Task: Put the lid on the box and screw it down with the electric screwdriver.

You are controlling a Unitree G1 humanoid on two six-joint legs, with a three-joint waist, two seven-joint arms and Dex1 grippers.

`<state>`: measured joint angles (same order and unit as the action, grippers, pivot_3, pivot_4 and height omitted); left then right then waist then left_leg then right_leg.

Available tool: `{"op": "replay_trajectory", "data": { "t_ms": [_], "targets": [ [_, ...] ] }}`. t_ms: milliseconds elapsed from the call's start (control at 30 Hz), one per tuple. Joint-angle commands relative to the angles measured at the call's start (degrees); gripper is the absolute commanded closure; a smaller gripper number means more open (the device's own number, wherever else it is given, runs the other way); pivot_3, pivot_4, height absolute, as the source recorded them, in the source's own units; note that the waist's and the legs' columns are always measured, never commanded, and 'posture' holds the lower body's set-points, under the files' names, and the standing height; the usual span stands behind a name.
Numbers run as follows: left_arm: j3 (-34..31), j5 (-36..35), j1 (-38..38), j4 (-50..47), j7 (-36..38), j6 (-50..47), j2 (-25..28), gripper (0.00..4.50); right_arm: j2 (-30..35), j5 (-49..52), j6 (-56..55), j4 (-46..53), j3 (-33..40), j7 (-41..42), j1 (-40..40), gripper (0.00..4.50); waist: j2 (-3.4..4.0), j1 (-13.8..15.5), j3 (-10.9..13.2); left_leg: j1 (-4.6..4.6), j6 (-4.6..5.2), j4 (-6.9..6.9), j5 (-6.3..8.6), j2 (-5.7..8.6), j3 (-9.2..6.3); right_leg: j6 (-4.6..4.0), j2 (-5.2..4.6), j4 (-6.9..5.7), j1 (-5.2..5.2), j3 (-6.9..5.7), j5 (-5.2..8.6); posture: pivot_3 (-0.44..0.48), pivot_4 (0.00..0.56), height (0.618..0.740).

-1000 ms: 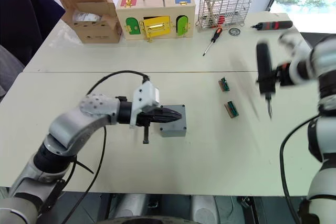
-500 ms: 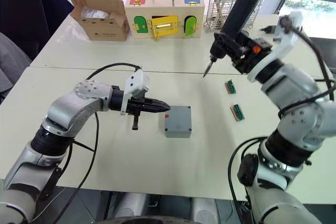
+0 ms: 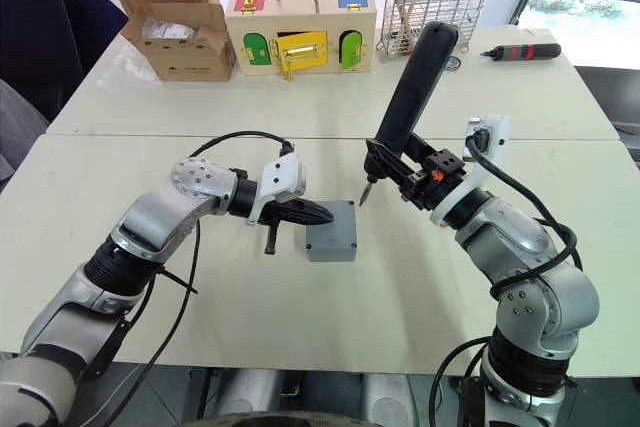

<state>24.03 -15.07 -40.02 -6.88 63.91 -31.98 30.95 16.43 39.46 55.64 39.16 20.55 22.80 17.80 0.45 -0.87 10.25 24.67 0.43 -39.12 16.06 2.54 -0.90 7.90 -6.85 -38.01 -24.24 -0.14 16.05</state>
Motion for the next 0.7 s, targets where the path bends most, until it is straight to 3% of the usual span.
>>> {"op": "replay_trajectory", "data": {
  "t_ms": [33,700],
  "targets": [
    [1.5,1.7,1.2,-0.4,0.9,-0.2,0.9,4.5,0.2,2.7,-3.3,3.2,0.1,-1.5,1.1,2.63,0.0,0.1,0.0,0.0,0.0,0.0,0.0,0.0,-0.01,0.0,0.0,0.0,0.01,0.0,0.0,0.0,0.15,0.735],
    [0.7,2.1,2.6,-1.6,0.3,-1.1,1.0,4.5,3.1,3.3,-8.0,0.1,-5.7,-4.4,-0.2,2.63,0.0,0.1,0.0,-0.04,0.01,0.0,0.01,0.0,-0.03,0.0,0.0,0.0,0.08,0.0,0.0,0.0,0.15,0.735]
  ]
}}
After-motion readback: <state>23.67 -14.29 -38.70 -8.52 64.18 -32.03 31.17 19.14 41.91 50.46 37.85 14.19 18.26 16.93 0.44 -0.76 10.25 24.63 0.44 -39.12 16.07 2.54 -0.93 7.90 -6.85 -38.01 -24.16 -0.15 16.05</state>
